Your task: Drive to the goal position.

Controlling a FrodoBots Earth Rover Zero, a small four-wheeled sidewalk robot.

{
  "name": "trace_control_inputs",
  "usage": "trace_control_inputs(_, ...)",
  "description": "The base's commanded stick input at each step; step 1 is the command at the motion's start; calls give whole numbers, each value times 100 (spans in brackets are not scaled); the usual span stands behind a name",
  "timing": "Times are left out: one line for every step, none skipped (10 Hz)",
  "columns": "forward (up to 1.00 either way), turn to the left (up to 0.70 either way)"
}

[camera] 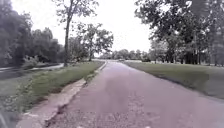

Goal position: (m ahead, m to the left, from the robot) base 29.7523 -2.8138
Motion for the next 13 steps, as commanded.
trace_control_inputs(70,0)
trace_control_inputs(70,0)
trace_control_inputs(70,0)
trace_control_inputs(70,0)
trace_control_inputs(70,0)
trace_control_inputs(70,0)
trace_control_inputs(70,0)
trace_control_inputs(70,0)
trace_control_inputs(70,0)
trace_control_inputs(70,0)
trace_control_inputs(70,0)
trace_control_inputs(70,0)
trace_control_inputs(70,0)
